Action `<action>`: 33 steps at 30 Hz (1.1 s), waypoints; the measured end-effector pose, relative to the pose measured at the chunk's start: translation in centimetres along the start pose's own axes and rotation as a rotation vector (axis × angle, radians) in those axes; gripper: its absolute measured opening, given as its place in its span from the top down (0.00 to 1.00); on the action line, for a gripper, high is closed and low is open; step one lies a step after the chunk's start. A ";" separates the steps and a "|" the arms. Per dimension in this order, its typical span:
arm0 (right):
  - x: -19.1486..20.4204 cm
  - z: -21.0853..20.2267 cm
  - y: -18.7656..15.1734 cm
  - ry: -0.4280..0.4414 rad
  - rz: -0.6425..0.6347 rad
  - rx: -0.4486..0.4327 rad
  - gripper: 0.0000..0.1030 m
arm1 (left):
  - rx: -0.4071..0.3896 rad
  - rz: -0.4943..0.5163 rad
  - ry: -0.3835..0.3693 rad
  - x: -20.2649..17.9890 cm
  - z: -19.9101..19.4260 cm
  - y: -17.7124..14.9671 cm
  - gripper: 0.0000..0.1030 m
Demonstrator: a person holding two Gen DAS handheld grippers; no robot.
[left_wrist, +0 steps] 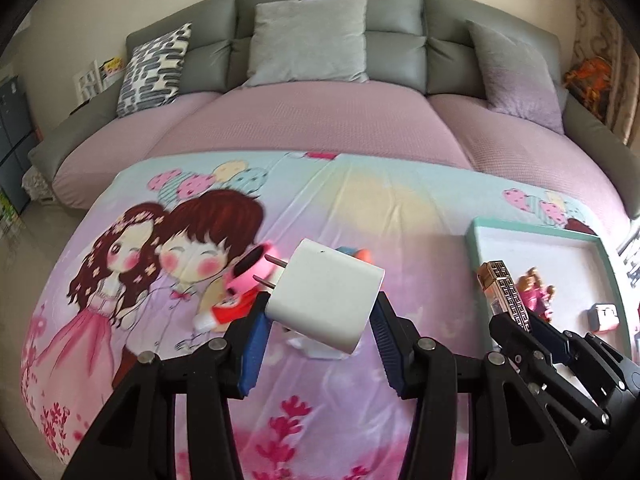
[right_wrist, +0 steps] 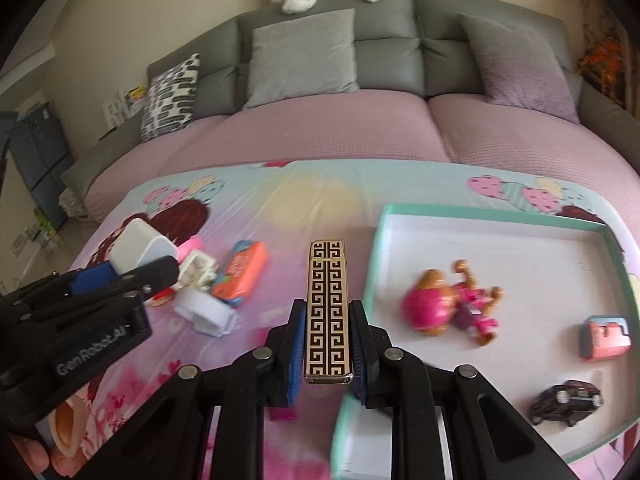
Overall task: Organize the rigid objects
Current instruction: 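Carry the adapter and patterned bar into the green tray and open both tools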
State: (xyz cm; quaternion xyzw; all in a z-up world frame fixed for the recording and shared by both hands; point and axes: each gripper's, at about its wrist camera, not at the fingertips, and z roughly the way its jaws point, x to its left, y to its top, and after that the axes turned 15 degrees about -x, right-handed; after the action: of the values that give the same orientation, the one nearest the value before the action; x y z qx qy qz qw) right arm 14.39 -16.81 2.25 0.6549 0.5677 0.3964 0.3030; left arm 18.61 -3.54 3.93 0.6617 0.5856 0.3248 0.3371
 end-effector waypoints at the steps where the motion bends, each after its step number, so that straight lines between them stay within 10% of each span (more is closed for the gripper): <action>1: -0.9 -0.1 0.1 -0.020 0.011 -0.003 0.78 | -0.005 0.009 -0.015 -0.8 -0.1 0.2 0.50; 17: -13.9 -3.8 -0.2 -0.356 0.185 0.004 0.78 | -0.016 0.224 -0.279 -14.8 -0.5 -0.6 0.50; 33: -16.2 -4.2 -0.8 -0.349 0.245 0.015 0.78 | 0.022 0.226 -0.309 -18.0 0.7 -2.3 0.50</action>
State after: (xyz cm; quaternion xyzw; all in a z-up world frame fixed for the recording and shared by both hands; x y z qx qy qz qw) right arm 9.70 -32.79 0.86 0.7799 0.4254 0.3068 0.3414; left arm 16.00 -21.24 1.00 0.7691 0.4522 0.2488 0.3770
